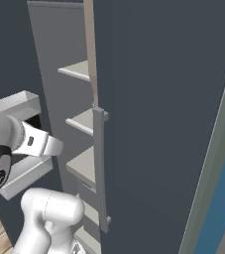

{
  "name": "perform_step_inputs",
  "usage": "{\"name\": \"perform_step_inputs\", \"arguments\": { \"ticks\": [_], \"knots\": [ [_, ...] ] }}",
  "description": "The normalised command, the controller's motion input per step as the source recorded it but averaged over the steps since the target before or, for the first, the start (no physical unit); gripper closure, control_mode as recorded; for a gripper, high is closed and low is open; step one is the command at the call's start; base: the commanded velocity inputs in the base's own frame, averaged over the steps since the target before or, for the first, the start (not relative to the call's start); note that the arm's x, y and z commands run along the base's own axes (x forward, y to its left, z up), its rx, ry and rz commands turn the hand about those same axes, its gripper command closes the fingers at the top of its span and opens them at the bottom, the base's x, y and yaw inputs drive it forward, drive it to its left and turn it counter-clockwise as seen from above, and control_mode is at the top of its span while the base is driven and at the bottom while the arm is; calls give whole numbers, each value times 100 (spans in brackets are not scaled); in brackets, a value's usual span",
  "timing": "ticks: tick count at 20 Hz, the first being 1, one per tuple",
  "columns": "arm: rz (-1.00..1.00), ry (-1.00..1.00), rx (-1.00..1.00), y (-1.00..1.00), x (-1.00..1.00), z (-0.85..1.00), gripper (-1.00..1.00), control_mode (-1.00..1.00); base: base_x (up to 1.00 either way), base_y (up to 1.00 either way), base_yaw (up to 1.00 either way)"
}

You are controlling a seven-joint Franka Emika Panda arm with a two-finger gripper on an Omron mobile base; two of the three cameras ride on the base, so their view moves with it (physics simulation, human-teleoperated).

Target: Take the bottled waters from the counter and place them in the freezer to freeze. Close the freezer door after placing the bottles.

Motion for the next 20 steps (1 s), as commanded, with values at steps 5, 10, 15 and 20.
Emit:
{"name": "perform_step_inputs", "arguments": {
  "ticks": [5, 10, 15, 20],
  "knots": [
    [0, -39, 0, 1, -7, 0, -100, -100, 0, 0, 0],
    [0, -38, 0, 2, -4, 0, -100, -100, 0, 0, 0],
    [0, -7, 0, 1, 0, 0, -100, 100, -8, 3, 0],
    [0, 0, 0, 0, 0, 0, -100, 100, -66, 12, 0]
  ]
}}
